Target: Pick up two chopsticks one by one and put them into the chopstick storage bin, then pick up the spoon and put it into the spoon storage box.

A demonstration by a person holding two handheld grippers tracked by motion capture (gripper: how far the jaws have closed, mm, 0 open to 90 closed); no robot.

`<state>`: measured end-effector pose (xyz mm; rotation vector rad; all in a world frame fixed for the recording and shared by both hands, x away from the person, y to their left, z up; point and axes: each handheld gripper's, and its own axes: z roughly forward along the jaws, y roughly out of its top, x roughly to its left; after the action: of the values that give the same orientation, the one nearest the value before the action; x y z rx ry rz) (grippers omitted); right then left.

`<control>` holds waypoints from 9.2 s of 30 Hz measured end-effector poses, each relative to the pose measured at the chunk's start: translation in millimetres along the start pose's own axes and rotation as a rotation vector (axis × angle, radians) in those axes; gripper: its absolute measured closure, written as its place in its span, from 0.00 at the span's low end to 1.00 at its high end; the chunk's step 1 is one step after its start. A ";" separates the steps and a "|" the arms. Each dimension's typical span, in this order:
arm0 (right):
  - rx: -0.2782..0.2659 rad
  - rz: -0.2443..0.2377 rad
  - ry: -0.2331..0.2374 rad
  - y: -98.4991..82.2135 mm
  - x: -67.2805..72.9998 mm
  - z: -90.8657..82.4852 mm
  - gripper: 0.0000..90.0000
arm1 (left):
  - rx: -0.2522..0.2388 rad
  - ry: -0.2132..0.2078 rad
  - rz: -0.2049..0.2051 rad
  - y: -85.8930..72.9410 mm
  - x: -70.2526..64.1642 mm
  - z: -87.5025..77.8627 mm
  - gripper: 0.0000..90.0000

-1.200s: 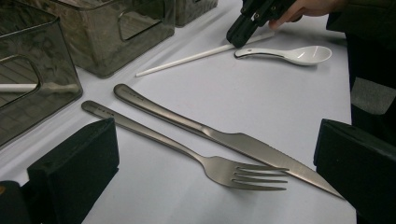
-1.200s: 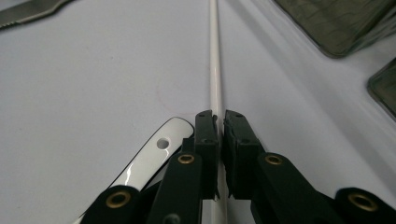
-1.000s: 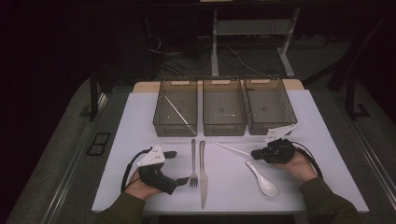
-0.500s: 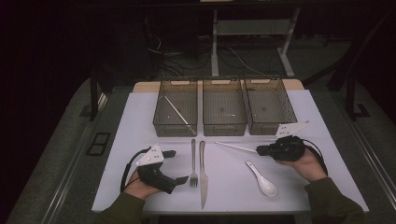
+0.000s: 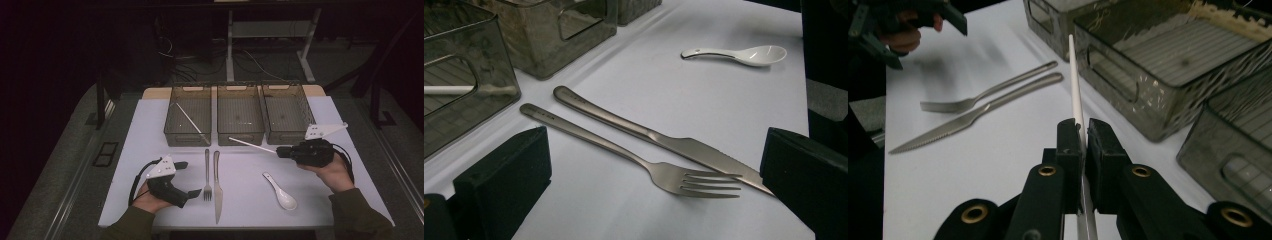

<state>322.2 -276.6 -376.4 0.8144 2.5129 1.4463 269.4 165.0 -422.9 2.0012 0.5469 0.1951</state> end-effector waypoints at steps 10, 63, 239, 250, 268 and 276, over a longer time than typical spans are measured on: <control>-0.008 0.012 -0.088 25.3 1.6 12.2 0.94 | -0.010 0.001 0.009 0.1 5.8 2.5 0.00; 0.090 0.075 -0.258 157.3 -0.5 181.3 0.94 | -0.029 -0.018 0.005 1.2 3.1 0.8 0.00; 0.355 -0.041 0.063 -31.7 62.4 88.7 1.00 | 0.009 -0.007 0.016 0.7 -1.5 6.2 0.00; 0.217 0.039 0.033 -27.8 50.3 59.8 0.71 | 0.041 -0.016 0.038 0.1 -3.6 12.1 0.00; 0.162 0.098 -0.042 -64.1 41.9 -1.0 0.50 | 0.041 -0.003 0.024 -1.7 -4.0 10.0 0.03; 0.212 0.102 -0.041 -77.7 45.0 -3.7 0.50 | 0.049 0.015 0.004 -1.7 -4.0 10.5 0.00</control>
<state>252.7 -287.1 -432.4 1.0088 2.6610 1.1894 269.2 155.4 -428.9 2.0497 0.5618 0.2005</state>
